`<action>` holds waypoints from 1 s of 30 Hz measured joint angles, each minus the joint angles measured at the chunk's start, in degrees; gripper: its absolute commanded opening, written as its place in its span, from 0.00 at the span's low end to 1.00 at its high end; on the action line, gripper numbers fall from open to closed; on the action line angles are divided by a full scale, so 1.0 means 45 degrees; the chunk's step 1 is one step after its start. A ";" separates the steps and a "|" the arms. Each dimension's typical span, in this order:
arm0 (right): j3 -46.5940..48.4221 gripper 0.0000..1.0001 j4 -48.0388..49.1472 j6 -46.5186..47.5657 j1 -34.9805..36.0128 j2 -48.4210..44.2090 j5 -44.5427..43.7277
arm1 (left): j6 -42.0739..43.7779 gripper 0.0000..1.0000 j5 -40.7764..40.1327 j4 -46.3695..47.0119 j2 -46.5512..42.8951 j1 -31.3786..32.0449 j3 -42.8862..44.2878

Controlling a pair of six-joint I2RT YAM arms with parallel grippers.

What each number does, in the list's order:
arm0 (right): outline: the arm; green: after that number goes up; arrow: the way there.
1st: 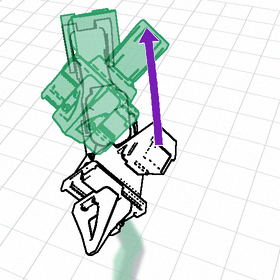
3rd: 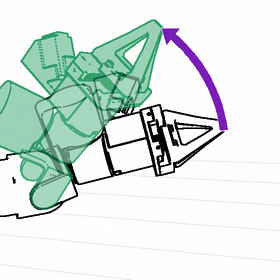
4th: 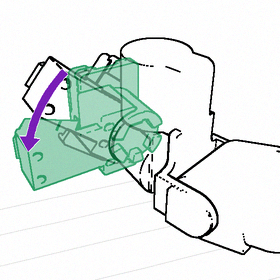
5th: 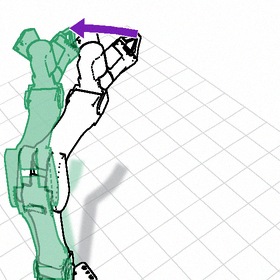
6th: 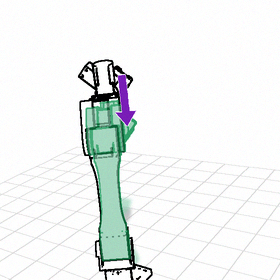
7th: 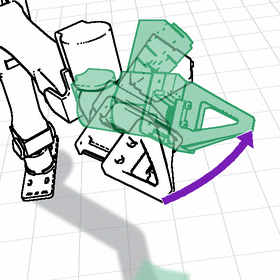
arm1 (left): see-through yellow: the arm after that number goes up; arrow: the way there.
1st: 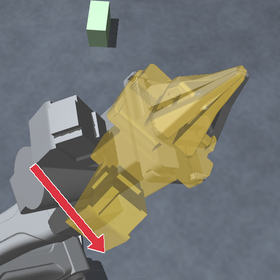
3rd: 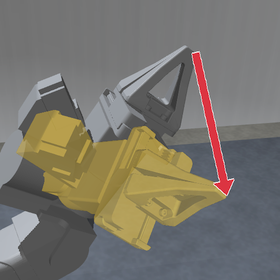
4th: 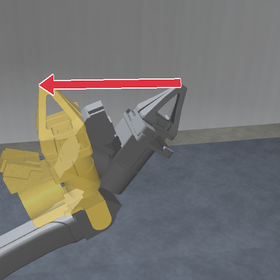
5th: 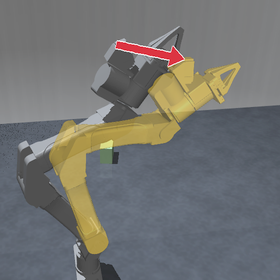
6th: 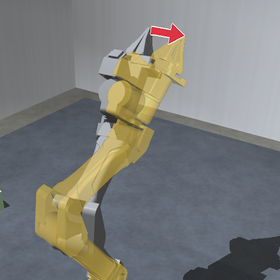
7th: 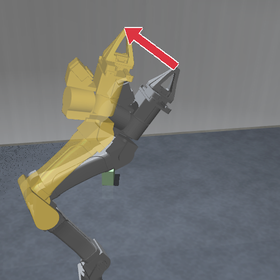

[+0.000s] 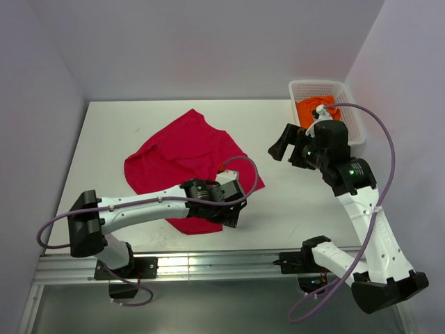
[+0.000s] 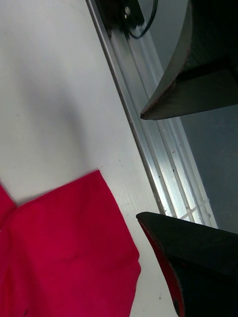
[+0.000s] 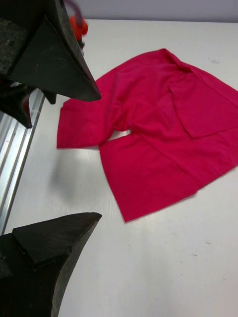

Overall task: Fold and stack the t-shirts
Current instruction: Flatten out the tshirt

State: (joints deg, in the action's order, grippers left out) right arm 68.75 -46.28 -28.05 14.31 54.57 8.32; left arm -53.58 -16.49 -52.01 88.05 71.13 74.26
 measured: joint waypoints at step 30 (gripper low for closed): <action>-0.0554 0.98 -0.0413 0.0277 -0.0019 0.1418 0.0398 | 0.0767 0.71 0.0019 0.3313 0.3716 0.0019 -0.1666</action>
State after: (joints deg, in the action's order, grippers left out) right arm 66.26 -48.14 -26.81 14.22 60.95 10.11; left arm -50.13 -16.40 -37.10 104.77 71.22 66.76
